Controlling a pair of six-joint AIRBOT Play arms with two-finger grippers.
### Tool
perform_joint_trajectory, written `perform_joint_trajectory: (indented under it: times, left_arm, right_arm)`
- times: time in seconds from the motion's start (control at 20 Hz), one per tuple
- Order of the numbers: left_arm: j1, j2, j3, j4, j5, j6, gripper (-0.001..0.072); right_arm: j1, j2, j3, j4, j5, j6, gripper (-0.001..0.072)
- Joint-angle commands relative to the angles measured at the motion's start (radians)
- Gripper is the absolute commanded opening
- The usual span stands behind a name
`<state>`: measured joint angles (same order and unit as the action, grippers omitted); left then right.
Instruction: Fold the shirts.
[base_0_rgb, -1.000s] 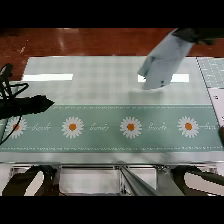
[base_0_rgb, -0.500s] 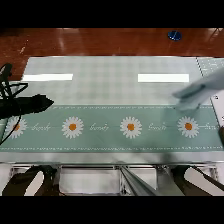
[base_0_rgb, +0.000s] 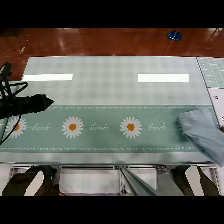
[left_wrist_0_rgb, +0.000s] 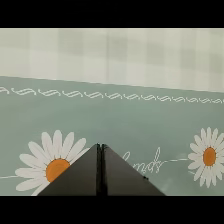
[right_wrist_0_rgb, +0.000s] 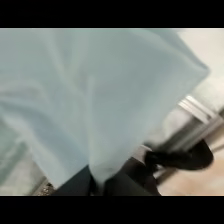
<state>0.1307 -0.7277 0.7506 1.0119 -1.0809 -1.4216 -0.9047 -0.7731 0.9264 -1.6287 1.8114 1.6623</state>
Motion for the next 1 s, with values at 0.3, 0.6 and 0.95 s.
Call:
perform_joint_trajectory:
  times: [0.3, 0.6, 0.95]
  left_arm:
    - [0.0, -0.061, 0.095, 0.001, 0.094, 0.0, 0.0018]
    - [-0.071, -0.351, 0.683, -0.064, 0.026, -0.001, 0.0017]
    - [-0.431, -0.449, 0.606, 0.284, 0.013, -0.06, 0.0018]
  right_arm:
    - [-0.026, -0.003, -0.034, -0.117, -0.138, 0.037, 0.0396]
    - [0.219, -0.204, 0.397, 0.838, -0.489, -0.125, 0.002]
    - [1.074, -0.461, 0.389, 0.122, -0.575, -0.01, 0.002]
